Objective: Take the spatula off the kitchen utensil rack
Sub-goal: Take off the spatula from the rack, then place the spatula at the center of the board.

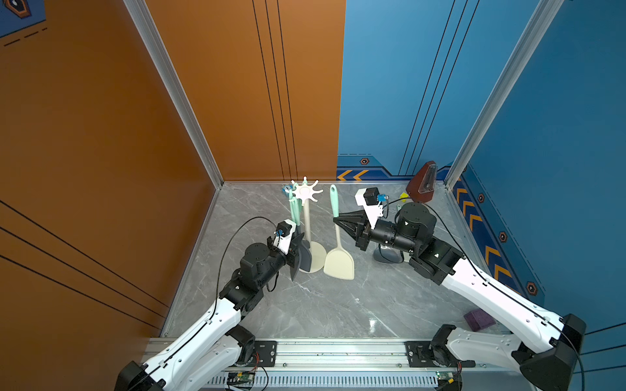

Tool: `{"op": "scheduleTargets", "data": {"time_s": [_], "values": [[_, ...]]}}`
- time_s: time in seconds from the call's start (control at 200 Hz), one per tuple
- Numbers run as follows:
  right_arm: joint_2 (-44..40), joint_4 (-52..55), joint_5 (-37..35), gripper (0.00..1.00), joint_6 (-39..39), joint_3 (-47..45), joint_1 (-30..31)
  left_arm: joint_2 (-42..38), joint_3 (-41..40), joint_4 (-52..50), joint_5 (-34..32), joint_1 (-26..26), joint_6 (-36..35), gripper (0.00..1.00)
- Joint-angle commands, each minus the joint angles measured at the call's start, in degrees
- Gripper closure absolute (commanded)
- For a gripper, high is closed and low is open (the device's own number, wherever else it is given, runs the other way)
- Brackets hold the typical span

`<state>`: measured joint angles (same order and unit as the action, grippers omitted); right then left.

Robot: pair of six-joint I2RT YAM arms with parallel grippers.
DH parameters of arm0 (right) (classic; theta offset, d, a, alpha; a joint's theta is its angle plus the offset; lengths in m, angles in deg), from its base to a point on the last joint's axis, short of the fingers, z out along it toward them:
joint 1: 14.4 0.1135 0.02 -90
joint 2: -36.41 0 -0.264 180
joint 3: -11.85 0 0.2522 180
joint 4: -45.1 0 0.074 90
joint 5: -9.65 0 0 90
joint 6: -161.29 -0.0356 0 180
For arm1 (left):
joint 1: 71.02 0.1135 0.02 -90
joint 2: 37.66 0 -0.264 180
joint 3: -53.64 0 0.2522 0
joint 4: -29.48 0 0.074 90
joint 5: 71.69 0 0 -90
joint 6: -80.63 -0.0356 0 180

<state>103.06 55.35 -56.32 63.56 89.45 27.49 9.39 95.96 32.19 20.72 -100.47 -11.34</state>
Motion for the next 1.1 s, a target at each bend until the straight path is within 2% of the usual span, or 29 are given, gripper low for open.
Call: {"op": "scheduleTargets", "data": {"time_s": [0.0,0.576,0.801,1.096], "values": [[-1.3,2.7,-1.7,1.00,-0.3,-1.3,-3.3,0.5,-0.3,-3.0,-0.3,-0.4,-0.9,0.77],[2.4,7.9,-0.5,1.00,0.0,-0.9,-13.4,0.6,-0.3,-3.1,-0.3,-0.4,-0.8,0.77],[9.6,10.9,3.1,1.00,0.3,4.1,-18.2,0.5,-0.6,-3.0,-0.4,-0.4,-0.7,0.77],[22.3,14.8,8.6,1.00,0.4,14.0,-20.9,-0.4,-0.9,-3.0,-0.8,-0.4,-0.7,0.77]]}}
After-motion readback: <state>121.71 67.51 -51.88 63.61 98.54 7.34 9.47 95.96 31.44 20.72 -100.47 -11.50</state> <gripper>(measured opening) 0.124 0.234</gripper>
